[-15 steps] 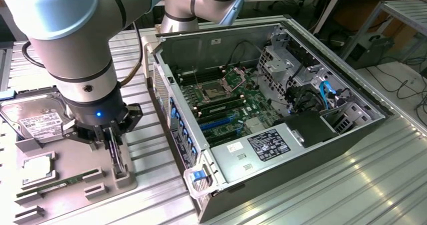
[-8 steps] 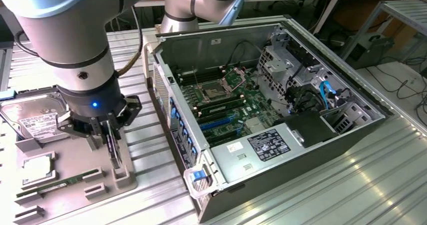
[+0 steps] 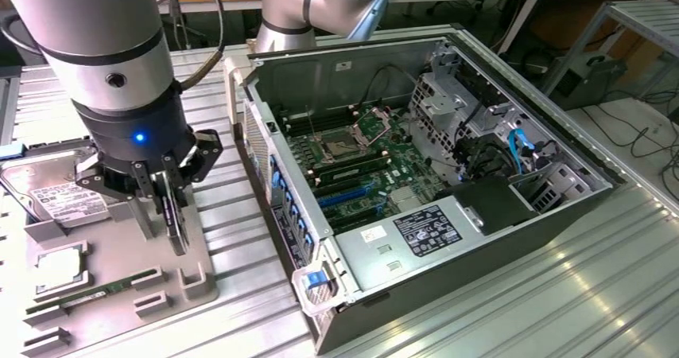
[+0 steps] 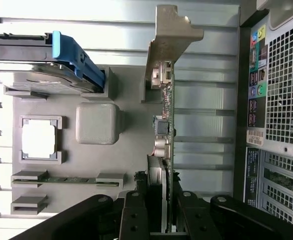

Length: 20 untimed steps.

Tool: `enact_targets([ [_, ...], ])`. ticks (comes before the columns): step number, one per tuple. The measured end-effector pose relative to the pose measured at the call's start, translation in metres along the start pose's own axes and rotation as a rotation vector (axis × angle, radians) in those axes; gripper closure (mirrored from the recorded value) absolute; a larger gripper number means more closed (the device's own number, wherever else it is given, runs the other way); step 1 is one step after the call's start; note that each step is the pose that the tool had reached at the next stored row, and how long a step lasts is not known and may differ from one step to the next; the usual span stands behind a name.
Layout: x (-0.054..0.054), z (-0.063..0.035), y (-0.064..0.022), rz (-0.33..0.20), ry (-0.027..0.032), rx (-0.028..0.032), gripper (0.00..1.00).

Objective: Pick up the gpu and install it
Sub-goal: 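Pick up the gpu and move the gpu toward the slot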

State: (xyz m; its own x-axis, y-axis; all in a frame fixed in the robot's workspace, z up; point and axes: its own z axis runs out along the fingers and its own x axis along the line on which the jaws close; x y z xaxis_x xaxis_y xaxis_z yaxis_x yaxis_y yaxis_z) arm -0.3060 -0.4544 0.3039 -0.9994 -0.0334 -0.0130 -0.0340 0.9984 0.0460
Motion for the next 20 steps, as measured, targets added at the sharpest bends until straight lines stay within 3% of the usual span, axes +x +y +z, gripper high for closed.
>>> enact_targets([
  [3, 0.0, -0.007, 0.0003, 0.0, 0.0001, 0.0001, 0.73],
  [20, 0.0, -0.0143, 0.0006, 0.0, 0.0, 0.0, 0.73],
])
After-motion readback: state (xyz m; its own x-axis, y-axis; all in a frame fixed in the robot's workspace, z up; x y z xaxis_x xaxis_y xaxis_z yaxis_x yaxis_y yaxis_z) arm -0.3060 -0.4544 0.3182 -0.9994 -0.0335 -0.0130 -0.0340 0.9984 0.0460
